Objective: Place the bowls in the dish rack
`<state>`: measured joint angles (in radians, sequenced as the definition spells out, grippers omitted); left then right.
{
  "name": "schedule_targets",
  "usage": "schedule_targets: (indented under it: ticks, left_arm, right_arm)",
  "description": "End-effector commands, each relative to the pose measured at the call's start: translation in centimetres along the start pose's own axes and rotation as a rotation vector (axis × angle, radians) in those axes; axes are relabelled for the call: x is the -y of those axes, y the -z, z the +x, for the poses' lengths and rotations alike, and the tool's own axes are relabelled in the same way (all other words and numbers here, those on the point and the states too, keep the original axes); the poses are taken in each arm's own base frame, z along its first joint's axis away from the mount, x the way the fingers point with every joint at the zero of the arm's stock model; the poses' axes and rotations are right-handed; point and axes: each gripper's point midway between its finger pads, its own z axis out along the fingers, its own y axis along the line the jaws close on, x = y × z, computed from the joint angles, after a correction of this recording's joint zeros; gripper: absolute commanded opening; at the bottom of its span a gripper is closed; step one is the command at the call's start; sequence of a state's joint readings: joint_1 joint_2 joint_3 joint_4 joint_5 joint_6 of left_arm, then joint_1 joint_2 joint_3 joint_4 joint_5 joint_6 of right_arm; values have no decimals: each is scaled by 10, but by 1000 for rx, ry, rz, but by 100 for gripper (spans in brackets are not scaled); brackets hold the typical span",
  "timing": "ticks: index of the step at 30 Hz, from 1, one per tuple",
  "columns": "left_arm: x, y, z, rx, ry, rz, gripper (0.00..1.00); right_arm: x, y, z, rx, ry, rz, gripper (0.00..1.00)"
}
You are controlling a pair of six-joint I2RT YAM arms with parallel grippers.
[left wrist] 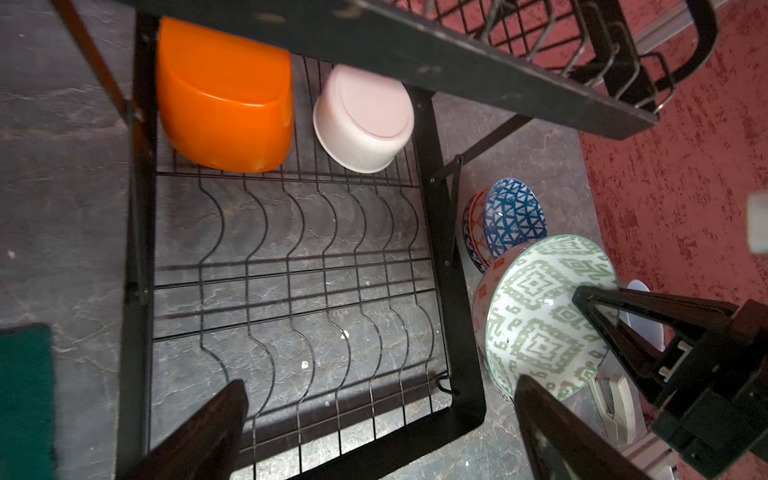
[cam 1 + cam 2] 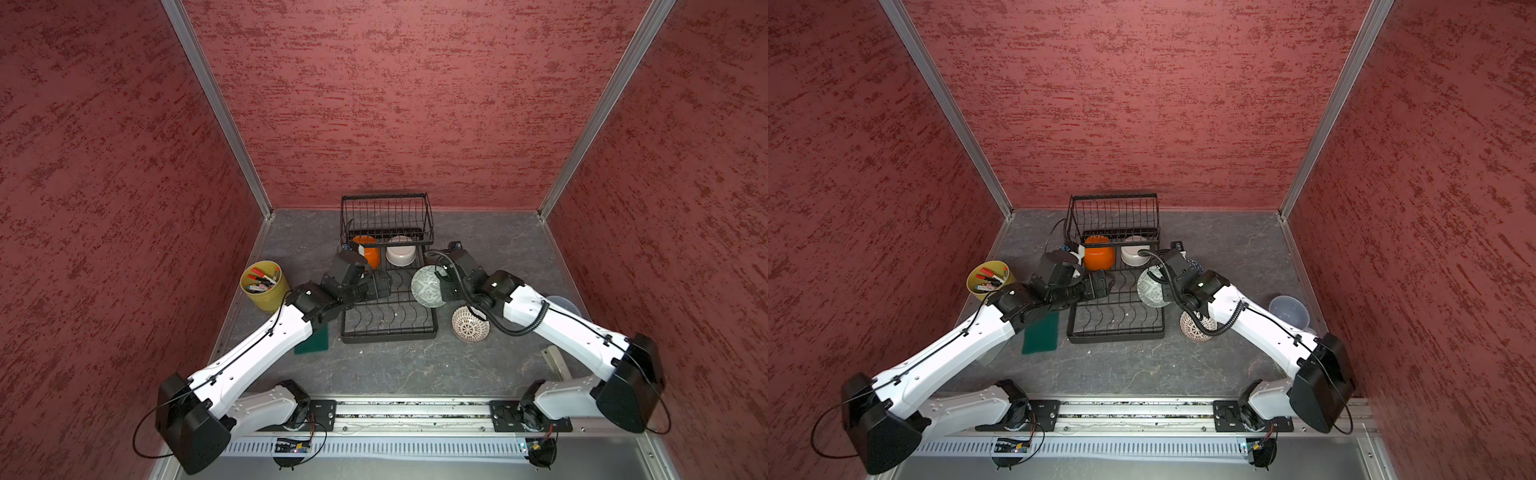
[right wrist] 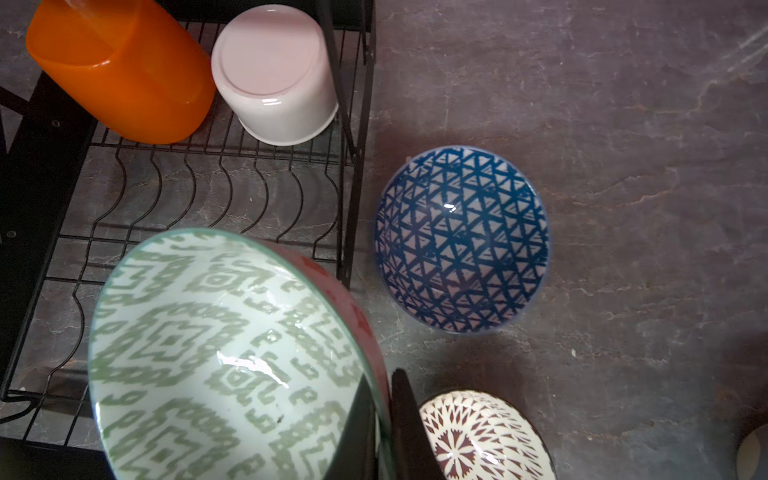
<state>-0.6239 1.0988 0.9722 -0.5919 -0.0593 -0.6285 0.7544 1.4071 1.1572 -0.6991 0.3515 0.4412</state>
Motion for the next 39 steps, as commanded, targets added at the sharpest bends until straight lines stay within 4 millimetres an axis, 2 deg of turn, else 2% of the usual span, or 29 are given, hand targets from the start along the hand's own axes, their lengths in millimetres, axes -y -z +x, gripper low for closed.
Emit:
schedule_targets:
  ticks: [1,3,4,10,18,28,39]
  left_arm:
    - [-18,8,1,17,39,-33,100]
    - [-24,11,2,23,54,-36,100]
    - [-28,13,1,26,64,-38,100]
    - [-42,13,3,24,100,-60,100]
    - [-51,9,6,23,121,-69,100]
    - [-62,9,8,33,141,-80,100]
    - [-72,8,10,35,167,-84,100]
  right_arm:
    - [-10,9,-31,120,-23,36,0]
    - [-18,9,-34,132,-2,29,0]
    - [-21,0,-30,116,15,47,0]
    - [-31,-13,-29,132,59,104,0]
    - [-33,-25,-36,170,108,205,0]
    - [-50,-37,-40,208,170,273,0]
    - [-48,-55,-43,261,213,405,0]
